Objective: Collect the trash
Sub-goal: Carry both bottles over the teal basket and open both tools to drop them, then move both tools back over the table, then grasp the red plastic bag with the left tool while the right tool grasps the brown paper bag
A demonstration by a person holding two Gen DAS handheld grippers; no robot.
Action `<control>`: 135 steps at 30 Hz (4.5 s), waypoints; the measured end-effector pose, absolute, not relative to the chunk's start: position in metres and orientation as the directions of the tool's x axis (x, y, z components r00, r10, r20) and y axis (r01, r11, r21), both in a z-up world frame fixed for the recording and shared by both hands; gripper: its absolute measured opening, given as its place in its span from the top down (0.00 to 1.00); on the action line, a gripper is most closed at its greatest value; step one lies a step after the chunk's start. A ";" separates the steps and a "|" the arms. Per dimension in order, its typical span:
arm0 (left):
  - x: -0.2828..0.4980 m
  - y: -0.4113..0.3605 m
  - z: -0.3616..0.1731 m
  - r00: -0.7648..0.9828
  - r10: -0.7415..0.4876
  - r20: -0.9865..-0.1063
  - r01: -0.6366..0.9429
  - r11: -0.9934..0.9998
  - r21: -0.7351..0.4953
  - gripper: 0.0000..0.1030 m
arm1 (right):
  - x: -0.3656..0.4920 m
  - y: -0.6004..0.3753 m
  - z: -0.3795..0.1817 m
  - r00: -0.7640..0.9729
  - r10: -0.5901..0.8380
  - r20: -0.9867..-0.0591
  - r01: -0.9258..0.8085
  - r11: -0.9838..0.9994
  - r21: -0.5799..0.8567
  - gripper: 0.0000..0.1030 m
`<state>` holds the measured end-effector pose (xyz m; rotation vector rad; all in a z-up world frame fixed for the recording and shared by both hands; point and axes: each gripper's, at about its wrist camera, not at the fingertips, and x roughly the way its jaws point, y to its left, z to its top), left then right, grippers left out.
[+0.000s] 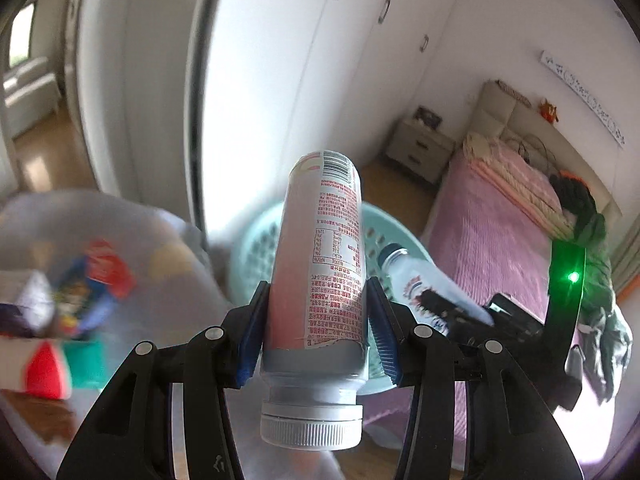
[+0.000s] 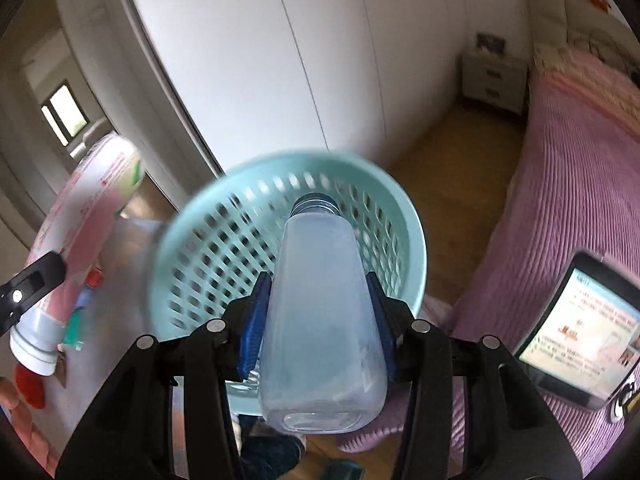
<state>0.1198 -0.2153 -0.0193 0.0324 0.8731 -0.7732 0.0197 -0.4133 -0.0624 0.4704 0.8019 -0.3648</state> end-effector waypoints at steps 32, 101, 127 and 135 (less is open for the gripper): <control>0.089 -0.148 -0.016 0.415 -0.643 -0.644 0.586 0.730 -0.351 0.37 | 0.014 -0.370 -0.024 0.750 -0.053 -0.659 0.326 0.897 0.299 0.55; 0.072 0.162 -0.056 0.768 -0.212 -0.604 -0.068 0.911 -0.406 0.34 | 0.088 -0.062 -0.055 0.538 0.462 -0.705 -0.402 0.876 0.267 0.41; 0.055 0.138 -0.040 0.794 -0.193 -0.576 -0.010 0.944 -0.331 0.51 | 0.071 -0.047 -0.052 0.599 0.412 -0.687 -0.360 0.904 0.229 0.79; 0.029 0.133 -0.014 0.822 -0.239 -0.517 0.043 0.931 -0.362 0.51 | 0.046 -0.054 -0.034 0.597 0.443 -0.669 -0.408 0.886 0.222 0.95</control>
